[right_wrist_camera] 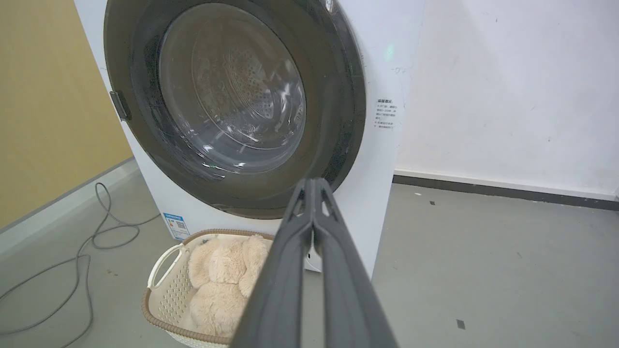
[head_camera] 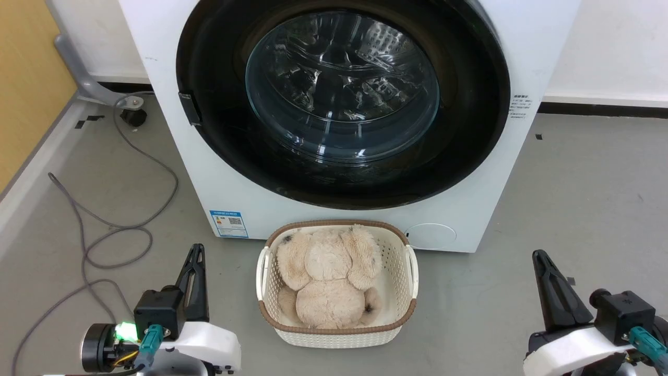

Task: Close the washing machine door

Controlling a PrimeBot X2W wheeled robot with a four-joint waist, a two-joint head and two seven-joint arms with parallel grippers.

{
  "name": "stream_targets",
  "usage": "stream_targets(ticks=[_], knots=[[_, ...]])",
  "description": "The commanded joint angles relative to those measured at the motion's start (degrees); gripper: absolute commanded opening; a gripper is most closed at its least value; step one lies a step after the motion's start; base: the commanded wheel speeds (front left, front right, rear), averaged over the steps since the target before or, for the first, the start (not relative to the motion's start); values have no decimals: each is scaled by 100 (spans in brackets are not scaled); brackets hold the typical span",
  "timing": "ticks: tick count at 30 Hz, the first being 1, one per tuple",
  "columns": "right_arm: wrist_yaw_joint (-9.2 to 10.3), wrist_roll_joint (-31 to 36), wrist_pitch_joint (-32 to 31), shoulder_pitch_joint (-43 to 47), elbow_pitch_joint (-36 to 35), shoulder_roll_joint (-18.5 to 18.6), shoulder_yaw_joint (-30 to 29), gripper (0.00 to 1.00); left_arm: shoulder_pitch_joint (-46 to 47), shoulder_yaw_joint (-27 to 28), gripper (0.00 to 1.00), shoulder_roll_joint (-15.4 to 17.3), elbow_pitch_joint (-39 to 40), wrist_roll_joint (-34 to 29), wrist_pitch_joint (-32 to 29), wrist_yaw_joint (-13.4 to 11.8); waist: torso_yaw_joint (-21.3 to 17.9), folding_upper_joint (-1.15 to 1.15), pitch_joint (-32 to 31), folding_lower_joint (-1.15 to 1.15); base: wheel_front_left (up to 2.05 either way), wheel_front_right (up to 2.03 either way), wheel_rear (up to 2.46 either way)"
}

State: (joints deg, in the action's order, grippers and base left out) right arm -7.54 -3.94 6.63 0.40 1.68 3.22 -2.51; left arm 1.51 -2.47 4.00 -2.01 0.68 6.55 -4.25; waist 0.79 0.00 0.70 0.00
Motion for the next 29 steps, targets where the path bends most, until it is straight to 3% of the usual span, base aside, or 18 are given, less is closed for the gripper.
stream_targets(ticks=[1, 29], knots=[[3, 69, -28, -22, -43, -20, 21, 0, -78, 32, 0, -28, 26, -23, -24, 48, -2, 0, -2, 0, 0, 0, 0], [4, 238, -358, -31, -108, -27, 141, 0, -116, 144, 0, -72, 117, -46, -352, 243, -42, 0, -37, 0, 0, 0, 0]])
